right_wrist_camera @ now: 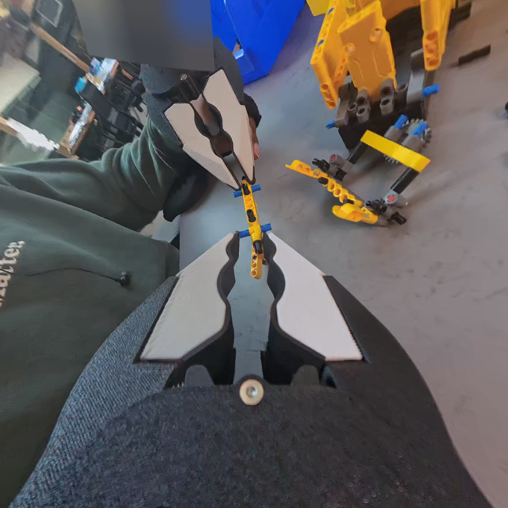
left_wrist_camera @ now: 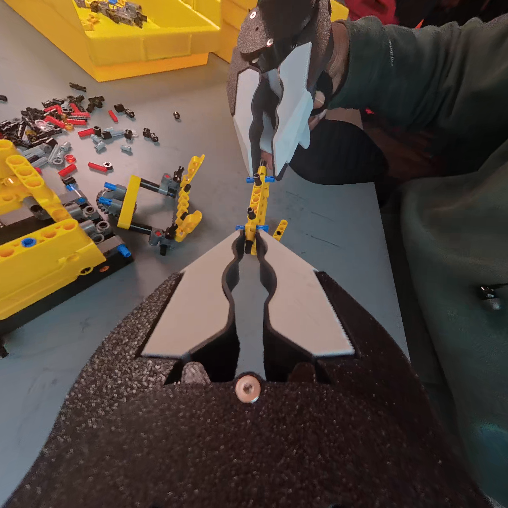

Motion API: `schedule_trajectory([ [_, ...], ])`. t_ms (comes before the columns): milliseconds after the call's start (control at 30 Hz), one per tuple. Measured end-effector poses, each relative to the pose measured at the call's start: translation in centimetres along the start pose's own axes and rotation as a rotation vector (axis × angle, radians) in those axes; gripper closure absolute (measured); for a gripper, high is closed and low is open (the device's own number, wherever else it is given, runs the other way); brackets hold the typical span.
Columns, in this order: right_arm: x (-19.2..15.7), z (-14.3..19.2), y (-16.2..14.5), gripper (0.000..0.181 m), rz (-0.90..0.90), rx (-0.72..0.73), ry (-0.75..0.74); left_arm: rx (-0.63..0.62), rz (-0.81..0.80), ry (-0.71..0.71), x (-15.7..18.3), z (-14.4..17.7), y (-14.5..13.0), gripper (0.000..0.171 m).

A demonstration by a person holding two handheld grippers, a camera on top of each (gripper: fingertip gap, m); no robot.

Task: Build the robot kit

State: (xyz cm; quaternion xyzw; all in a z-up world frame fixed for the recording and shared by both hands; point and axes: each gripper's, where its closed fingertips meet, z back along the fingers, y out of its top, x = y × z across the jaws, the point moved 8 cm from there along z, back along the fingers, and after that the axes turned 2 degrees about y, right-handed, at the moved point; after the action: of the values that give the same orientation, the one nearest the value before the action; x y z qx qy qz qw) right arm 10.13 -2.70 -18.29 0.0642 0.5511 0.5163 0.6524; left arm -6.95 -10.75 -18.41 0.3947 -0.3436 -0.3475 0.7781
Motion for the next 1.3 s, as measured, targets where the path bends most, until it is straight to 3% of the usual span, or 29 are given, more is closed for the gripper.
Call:
schedule_trajectory([
  [67,1.1,-0.4,-0.5,0.165,-0.106,0.005,0.028,-0.036,0.066,0.006,-0.6,-0.3,-0.4,0.165],
  [133,2.1,-0.8,-0.9,0.164,-0.1,-0.033,-0.03,-0.084,0.143,-0.001,-1.4,-0.9,-0.9,0.166],
  [267,1.7,-0.8,-0.4,0.147,0.179,-0.098,-0.139,-0.162,0.231,-0.043,-2.5,-1.8,-1.6,0.166],
  [467,1.2,-0.9,-1.0,0.142,0.827,-0.3,-0.468,-0.21,0.27,-0.085,-3.6,-2.2,-1.4,0.166],
  [533,1.2,-1.5,-1.2,0.142,0.936,-0.356,-0.483,-0.219,0.267,-0.093,-3.9,-2.5,-1.2,0.166],
  [633,1.4,-2.2,-1.4,0.158,0.911,-0.384,-0.423,-0.238,0.246,-0.103,-4.1,-2.7,-1.0,0.163],
  [933,2.0,-1.8,-1.2,0.157,0.682,-0.359,-0.341,-0.163,0.142,-0.038,-3.5,-1.0,-1.2,0.159],
  [1133,0.0,0.2,-1.2,0.152,0.686,-0.293,-0.366,-0.099,-0.101,-0.036,-0.4,-0.1,-0.4,0.153],
  [1300,-2.8,-1.7,-3.5,0.155,0.684,-0.315,-0.348,-0.197,-0.268,-0.025,1.5,-2.1,-1.8,0.152],
])
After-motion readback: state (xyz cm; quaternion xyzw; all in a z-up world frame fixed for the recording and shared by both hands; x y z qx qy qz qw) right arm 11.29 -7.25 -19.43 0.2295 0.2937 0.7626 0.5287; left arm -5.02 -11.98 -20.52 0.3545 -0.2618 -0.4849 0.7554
